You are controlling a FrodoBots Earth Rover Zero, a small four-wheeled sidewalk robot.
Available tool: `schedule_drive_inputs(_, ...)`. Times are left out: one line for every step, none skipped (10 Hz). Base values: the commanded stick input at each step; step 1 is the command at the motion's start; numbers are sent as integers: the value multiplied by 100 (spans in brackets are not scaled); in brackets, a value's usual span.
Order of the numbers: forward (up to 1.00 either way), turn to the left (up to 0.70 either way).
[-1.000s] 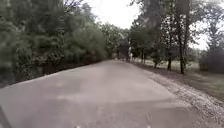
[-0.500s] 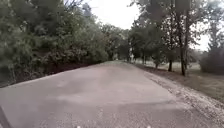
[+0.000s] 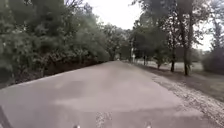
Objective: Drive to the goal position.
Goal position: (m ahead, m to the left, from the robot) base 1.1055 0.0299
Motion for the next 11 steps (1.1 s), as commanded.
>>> schedule_drive_inputs(70, 0)
schedule_drive_inputs(70, 0)
schedule_drive_inputs(70, 0)
schedule_drive_inputs(70, 0)
schedule_drive_inputs(70, 0)
schedule_drive_inputs(70, 0)
schedule_drive_inputs(70, 0)
schedule_drive_inputs(70, 0)
schedule_drive_inputs(70, 0)
schedule_drive_inputs(70, 0)
schedule_drive_inputs(70, 0)
